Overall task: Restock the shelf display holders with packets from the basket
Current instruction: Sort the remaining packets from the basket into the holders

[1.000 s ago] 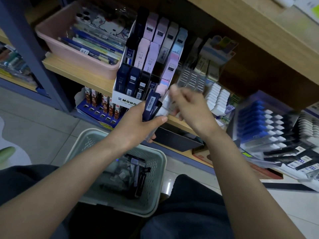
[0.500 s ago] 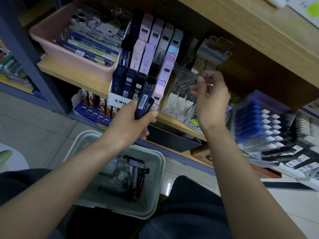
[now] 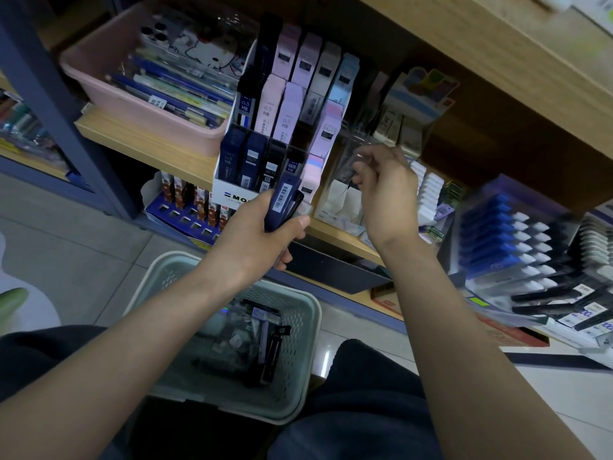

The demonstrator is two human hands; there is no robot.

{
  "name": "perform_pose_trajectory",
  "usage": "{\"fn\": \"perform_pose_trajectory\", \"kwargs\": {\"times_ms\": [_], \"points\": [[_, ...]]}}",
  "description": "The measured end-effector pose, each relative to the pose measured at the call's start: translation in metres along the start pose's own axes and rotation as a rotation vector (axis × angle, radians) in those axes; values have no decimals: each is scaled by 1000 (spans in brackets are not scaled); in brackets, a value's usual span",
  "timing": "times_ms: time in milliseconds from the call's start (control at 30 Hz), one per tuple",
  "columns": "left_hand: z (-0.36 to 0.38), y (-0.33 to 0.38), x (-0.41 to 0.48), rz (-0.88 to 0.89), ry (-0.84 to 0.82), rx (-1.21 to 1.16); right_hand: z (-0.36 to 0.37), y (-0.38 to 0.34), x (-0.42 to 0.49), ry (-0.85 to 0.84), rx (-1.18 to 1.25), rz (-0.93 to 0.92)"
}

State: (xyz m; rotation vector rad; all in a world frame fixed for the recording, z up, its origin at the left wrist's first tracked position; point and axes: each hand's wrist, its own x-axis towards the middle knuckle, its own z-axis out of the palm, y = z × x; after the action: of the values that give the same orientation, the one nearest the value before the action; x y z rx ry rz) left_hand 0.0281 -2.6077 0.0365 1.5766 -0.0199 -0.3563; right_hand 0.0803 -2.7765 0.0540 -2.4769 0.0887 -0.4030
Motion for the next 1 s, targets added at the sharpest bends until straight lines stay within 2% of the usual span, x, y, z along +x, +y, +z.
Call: {"fn": "perform_pose_trajectory", "kwargs": {"times_ms": [233,367,433,500,567,633,767,867,1000], "points": [[1,1,0,11,-5,-2,2,3,-3,-13,-251,-40],[1,1,-1,17,-14,13,-3,-15,-7,60,-164,-28],[0,1,0,18,-7,12,-7,-28,-13,-44,0,57],[0,1,0,16,3,1,-13,-40,-22,-266,137,183],[-1,1,1,15,10,-5,-17,-45,-30,-435,217,235],[-1,1,0,21,12,3,-22,-46,-32,-510,299,269],[-1,4,-1,46,6,26,-31,-47,-31,-557,433,391],[0,5,-2,26,1,16,-39,-47,-27,-459,501,442],[-1,3,0,11,56,33,-48,-33,-15,-69,467,354]]}}
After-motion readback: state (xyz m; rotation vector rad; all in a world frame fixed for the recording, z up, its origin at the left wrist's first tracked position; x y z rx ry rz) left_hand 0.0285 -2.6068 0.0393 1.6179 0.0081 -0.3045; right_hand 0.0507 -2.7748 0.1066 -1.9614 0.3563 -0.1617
